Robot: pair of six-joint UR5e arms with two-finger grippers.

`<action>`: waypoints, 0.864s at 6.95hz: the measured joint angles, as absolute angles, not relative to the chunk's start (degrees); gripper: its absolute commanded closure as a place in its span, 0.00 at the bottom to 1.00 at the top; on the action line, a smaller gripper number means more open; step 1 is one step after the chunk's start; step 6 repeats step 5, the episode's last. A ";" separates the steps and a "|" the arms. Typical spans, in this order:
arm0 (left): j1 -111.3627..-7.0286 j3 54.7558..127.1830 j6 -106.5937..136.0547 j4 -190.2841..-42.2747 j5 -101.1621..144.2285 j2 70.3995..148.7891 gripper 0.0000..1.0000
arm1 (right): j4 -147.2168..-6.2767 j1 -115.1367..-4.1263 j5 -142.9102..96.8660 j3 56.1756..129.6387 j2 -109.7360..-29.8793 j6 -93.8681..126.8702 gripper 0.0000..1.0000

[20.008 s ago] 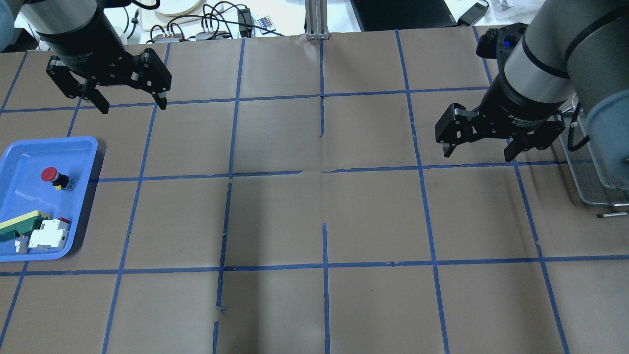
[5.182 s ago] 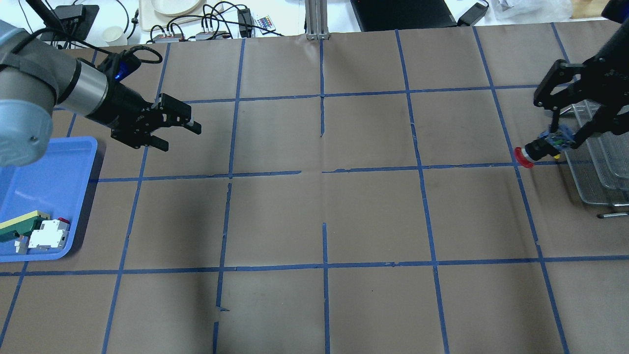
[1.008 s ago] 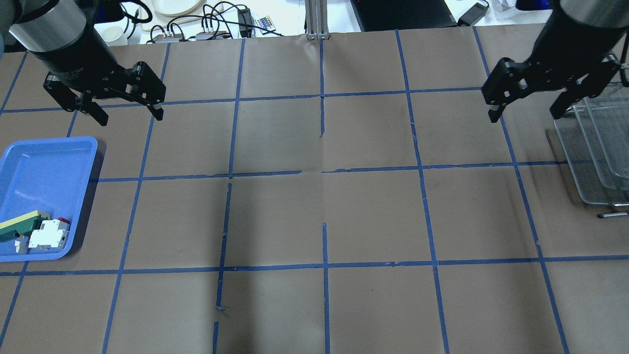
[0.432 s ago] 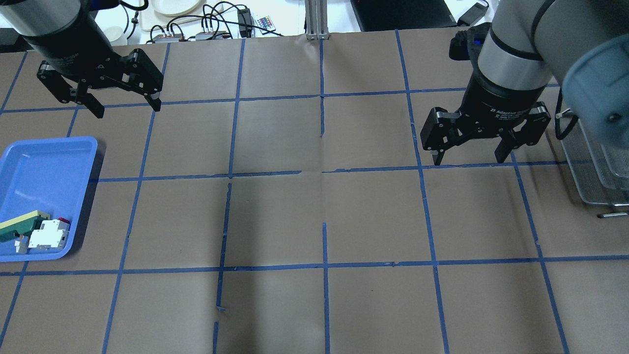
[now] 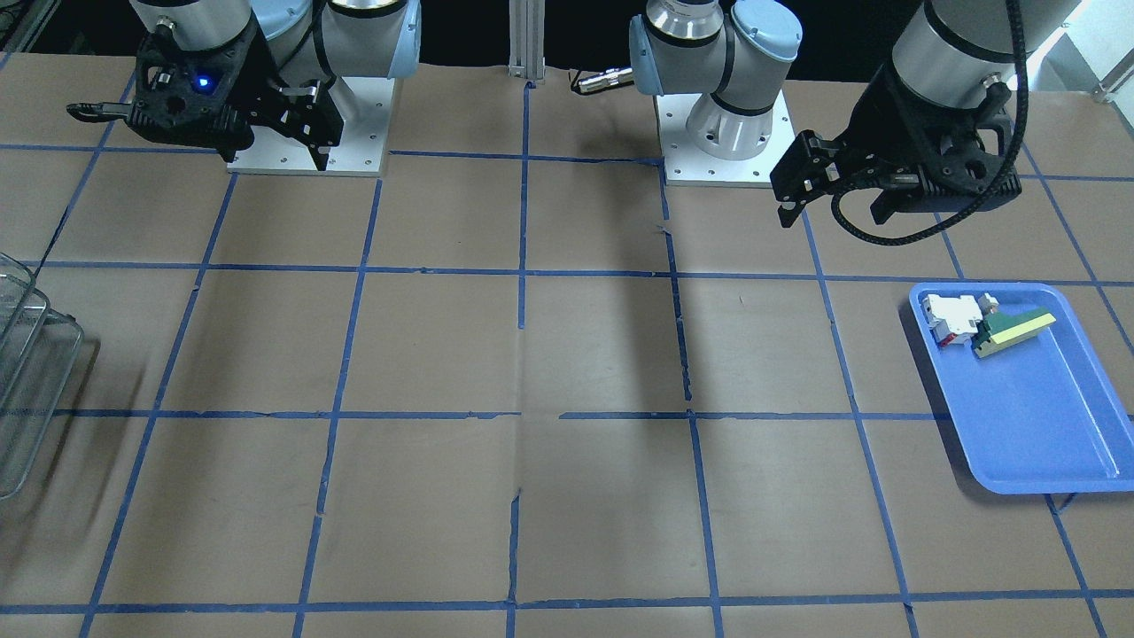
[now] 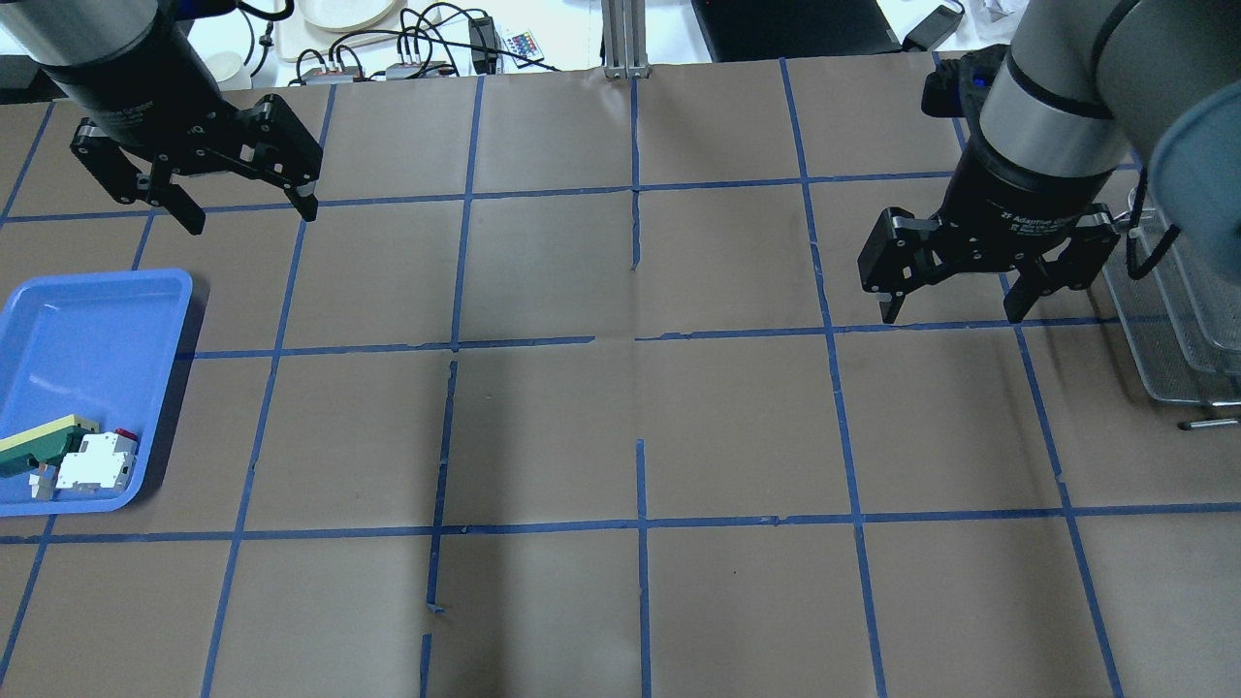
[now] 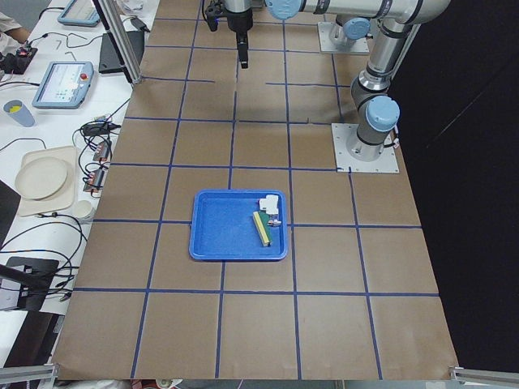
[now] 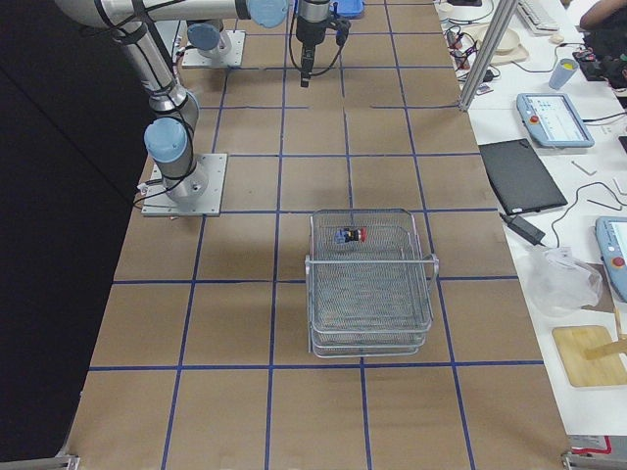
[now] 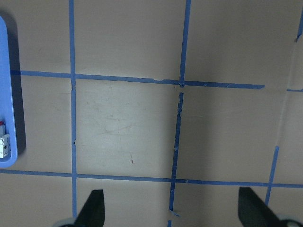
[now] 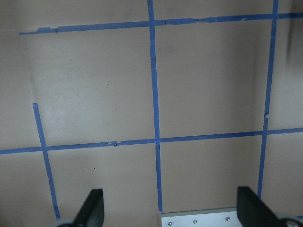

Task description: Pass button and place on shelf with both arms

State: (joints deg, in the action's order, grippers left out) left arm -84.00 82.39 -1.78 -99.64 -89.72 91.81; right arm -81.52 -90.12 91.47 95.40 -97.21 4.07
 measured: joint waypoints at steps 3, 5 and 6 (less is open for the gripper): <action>-84.02 82.52 -2.02 -99.42 -89.87 91.90 0.00 | -81.48 -89.69 90.90 95.11 -97.96 4.34 0.00; -84.02 82.52 -2.04 -99.33 -89.81 92.05 0.00 | -81.47 -89.85 89.98 95.33 -98.83 4.22 0.00; -84.02 82.52 -2.04 -99.33 -89.81 92.05 0.00 | -81.47 -89.85 89.98 95.33 -98.83 4.22 0.00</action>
